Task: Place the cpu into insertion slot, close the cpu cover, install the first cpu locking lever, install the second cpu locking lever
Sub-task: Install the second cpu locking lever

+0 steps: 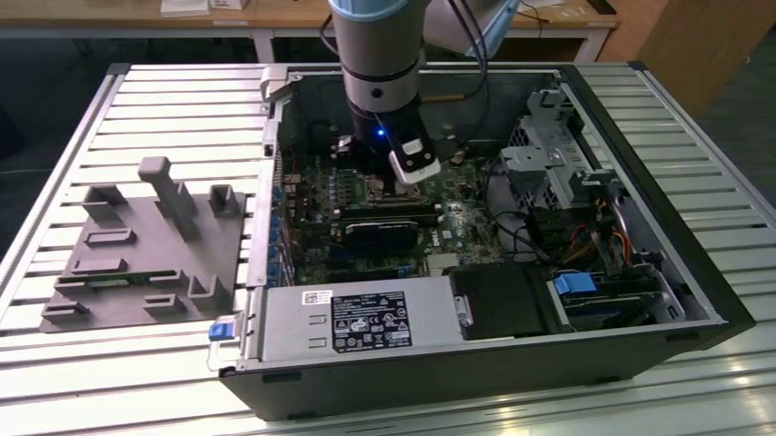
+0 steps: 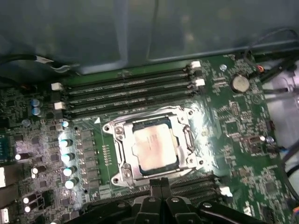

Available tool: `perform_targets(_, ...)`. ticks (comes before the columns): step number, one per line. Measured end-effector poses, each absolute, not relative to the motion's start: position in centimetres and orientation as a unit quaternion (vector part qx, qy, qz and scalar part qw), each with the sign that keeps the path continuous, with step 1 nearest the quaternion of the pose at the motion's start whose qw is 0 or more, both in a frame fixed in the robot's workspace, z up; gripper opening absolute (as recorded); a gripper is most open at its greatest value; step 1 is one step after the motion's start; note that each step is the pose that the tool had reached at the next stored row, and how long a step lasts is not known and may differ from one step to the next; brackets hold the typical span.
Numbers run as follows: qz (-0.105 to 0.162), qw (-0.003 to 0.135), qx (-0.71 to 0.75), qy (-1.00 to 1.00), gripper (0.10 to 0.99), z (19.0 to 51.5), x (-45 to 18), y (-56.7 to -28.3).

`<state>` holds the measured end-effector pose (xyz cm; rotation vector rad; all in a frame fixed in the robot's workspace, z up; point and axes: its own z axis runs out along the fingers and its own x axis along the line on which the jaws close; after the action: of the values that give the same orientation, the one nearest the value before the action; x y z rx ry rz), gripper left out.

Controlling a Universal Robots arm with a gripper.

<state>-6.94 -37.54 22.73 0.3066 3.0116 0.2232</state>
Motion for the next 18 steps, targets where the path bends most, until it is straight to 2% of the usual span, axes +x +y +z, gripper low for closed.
perform_targets(18,0.102,0.052,0.087,0.99,0.102,22.4,-7.6,-39.2)
